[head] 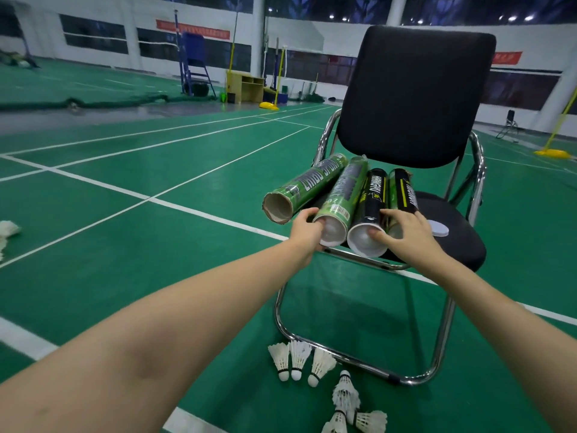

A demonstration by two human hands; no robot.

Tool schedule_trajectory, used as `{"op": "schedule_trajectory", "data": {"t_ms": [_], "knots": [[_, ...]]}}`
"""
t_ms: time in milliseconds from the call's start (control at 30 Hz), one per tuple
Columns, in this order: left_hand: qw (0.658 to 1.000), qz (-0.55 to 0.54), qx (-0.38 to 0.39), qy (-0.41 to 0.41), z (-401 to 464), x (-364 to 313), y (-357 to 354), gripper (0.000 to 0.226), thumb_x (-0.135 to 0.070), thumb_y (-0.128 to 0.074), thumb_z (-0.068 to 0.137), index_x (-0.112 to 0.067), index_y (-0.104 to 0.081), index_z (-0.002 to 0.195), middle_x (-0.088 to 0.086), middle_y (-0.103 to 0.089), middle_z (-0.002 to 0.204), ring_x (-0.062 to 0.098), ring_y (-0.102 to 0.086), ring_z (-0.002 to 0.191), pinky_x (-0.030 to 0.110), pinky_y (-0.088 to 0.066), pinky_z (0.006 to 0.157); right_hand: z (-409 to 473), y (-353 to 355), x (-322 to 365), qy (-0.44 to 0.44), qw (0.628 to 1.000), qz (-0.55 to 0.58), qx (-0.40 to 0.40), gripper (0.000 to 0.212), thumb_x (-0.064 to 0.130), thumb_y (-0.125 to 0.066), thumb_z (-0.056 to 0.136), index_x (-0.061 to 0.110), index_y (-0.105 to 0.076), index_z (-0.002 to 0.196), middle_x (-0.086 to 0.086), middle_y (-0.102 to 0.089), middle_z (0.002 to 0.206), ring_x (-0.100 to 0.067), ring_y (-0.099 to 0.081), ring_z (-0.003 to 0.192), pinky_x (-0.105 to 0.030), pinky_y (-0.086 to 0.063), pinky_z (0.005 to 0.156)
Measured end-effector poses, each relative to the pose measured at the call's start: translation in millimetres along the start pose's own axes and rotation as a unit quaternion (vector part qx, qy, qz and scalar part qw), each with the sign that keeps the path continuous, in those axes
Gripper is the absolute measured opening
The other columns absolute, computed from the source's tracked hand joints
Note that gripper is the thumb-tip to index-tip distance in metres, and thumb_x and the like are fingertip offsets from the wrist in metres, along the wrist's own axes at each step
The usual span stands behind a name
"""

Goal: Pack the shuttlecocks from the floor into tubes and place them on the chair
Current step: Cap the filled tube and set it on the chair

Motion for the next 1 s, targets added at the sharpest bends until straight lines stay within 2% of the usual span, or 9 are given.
{"op": "schedule_trajectory", "data": {"t_ms": [100, 200, 367, 467, 567, 667, 767, 867, 1000], "knots": [[0.998, 0.048, -0.039, -0.012, 1, -3, -1, 0.03, -0.018, -0.047, 0.099, -0.014, -0.048, 0.128, 0.015, -0.059, 0.121, 0.025, -0.055, 0.091, 0.034, -0.047, 0.073, 0, -3, 1, -0.012, 1.0, -0.012, 0.007, 0.067, 0.062, -0.05, 0.08, 0.033, -0.032, 0.137, -0.001, -0.026, 0.149, -0.024, -0.001, 0.141, -0.052, -0.013, 0.109], [0.979, 0.164, -0.092, -0.082, -2, -11, 5, 0.023, -0.021, -0.049, 0.097, -0.012, -0.051, 0.118, 0.014, -0.056, 0.119, 0.024, -0.053, 0.084, 0.029, -0.042, 0.067, 2, -3, 2, -0.014, 0.999, -0.033, 0.012, 0.068, 0.066, -0.047, 0.078, 0.036, -0.031, 0.137, 0.001, -0.023, 0.15, -0.024, 0.001, 0.14, -0.056, -0.014, 0.108], [0.92, 0.315, -0.159, -0.172, -13, -25, 18, 0.018, -0.015, -0.051, 0.093, -0.016, -0.052, 0.11, 0.008, -0.042, 0.121, 0.026, -0.044, 0.109, 0.036, -0.042, 0.087, 2, -5, 1, -0.013, 0.999, -0.039, 0.016, 0.076, 0.072, -0.044, 0.072, 0.035, -0.031, 0.137, -0.001, -0.023, 0.15, -0.025, 0.0, 0.14, -0.058, -0.014, 0.109], [0.903, 0.335, -0.207, -0.175, -16, -30, 30, 0.013, -0.013, -0.05, 0.09, -0.012, -0.049, 0.103, 0.011, -0.042, 0.119, 0.029, -0.039, 0.111, 0.034, -0.034, 0.095, 2, -5, 1, -0.017, 0.999, -0.042, 0.019, 0.084, 0.076, -0.038, 0.064, 0.035, -0.03, 0.137, -0.002, -0.023, 0.15, -0.025, -0.001, 0.14, -0.057, -0.015, 0.109], [0.895, 0.344, -0.232, -0.162, -12, -29, 41, 0.018, -0.01, -0.05, 0.091, -0.011, -0.049, 0.11, 0.013, -0.044, 0.12, 0.031, -0.041, 0.111, 0.036, -0.034, 0.096, 3, -5, 1, -0.018, 0.998, -0.053, 0.017, 0.078, 0.073, -0.041, 0.071, 0.034, -0.029, 0.138, -0.002, -0.023, 0.15, -0.025, -0.001, 0.14, -0.056, -0.015, 0.109], [0.915, 0.319, -0.184, -0.165, -5, -25, 44, 0.032, -0.008, -0.051, 0.093, -0.02, -0.049, 0.123, 0.014, -0.055, 0.118, 0.032, -0.051, 0.104, 0.038, -0.045, 0.09, 3, -5, 0, -0.013, 0.998, -0.057, 0.016, 0.071, 0.067, -0.046, 0.078, 0.033, -0.029, 0.138, -0.001, -0.024, 0.15, -0.025, -0.002, 0.14, -0.054, -0.015, 0.109], [0.94, 0.274, -0.114, -0.167, -1, -24, 40, 0.04, -0.006, -0.056, 0.093, -0.023, -0.052, 0.129, 0.012, -0.061, 0.115, 0.022, -0.053, 0.087, 0.028, -0.045, 0.077, 2, -6, 0, -0.01, 0.998, -0.056, 0.015, 0.07, 0.066, -0.046, 0.079, 0.033, -0.029, 0.139, 0.0, -0.025, 0.15, -0.025, -0.002, 0.14, -0.053, -0.016, 0.108], [0.933, 0.286, -0.128, -0.176, 4, -24, 39, 0.038, -0.004, -0.061, 0.09, -0.017, -0.059, 0.125, 0.011, -0.064, 0.114, 0.02, -0.053, 0.088, 0.026, -0.042, 0.077, 2, -6, -1, -0.006, 0.998, -0.058, 0.01, 0.07, 0.065, -0.046, 0.08, 0.033, -0.029, 0.139, 0.0, -0.024, 0.15, -0.025, -0.002, 0.14, -0.053, -0.016, 0.109], [0.925, 0.267, -0.183, -0.2, 11, -32, 45, 0.03, 0.0, -0.06, 0.087, -0.015, -0.07, 0.111, 0.007, -0.07, 0.108, 0.022, -0.063, 0.095, 0.027, -0.048, 0.082, 1, -7, 0, -0.002, 0.998, -0.064, 0.017, 0.073, 0.065, -0.049, 0.078, 0.032, -0.026, 0.14, 0.001, -0.022, 0.15, -0.025, 0.001, 0.14, -0.054, -0.014, 0.109]]}}
Point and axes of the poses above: each hand's wrist, its own z-axis towards the middle knuckle, its own y-axis out of the back of the hand, x = y × z, the point moved 3 cm from there along z, towards the middle knuckle
